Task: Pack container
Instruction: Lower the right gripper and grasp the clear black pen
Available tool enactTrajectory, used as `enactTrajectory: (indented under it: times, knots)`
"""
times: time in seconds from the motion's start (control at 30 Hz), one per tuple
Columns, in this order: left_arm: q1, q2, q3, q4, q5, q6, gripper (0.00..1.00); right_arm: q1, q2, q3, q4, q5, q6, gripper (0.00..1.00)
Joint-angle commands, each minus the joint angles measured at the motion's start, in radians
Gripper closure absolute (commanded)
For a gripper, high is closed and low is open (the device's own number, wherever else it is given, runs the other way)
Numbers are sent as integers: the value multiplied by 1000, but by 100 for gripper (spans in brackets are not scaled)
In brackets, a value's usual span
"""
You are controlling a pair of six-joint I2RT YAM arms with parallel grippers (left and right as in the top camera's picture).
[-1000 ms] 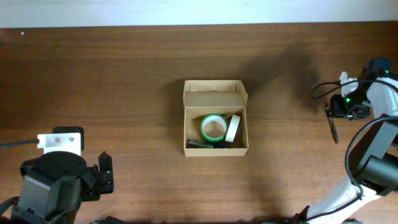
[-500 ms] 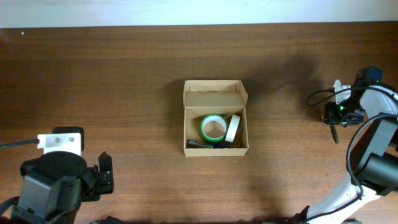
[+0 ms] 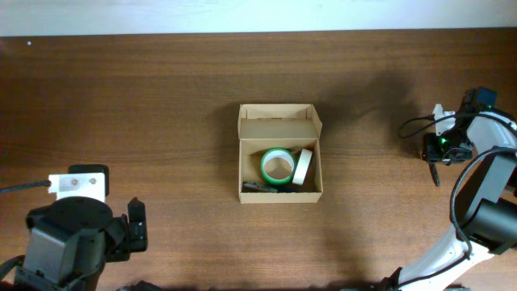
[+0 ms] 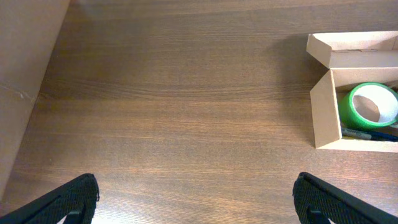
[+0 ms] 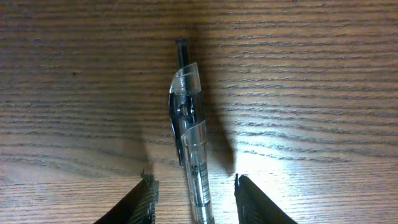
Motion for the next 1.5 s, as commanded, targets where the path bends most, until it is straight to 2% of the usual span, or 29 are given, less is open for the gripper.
enactTrajectory:
  times: [0.0, 0.53, 0.93, 1.2, 1.47]
  knots:
    - [4, -3, -4, -1, 0, 15, 1, 2, -2, -6, 8, 9, -6, 59]
    - [4, -3, -4, 3, 0, 15, 0, 2, 36, -6, 17, -3, -6, 59]
    - [4, -3, -4, 3, 0, 15, 1, 2, 37, -6, 18, -11, -4, 76]
    - [4, -3, -4, 3, 0, 15, 1, 2, 42, -6, 20, -18, -1, 78]
    - [4, -3, -4, 3, 0, 15, 0, 2, 43, -6, 24, -18, 1, 85]
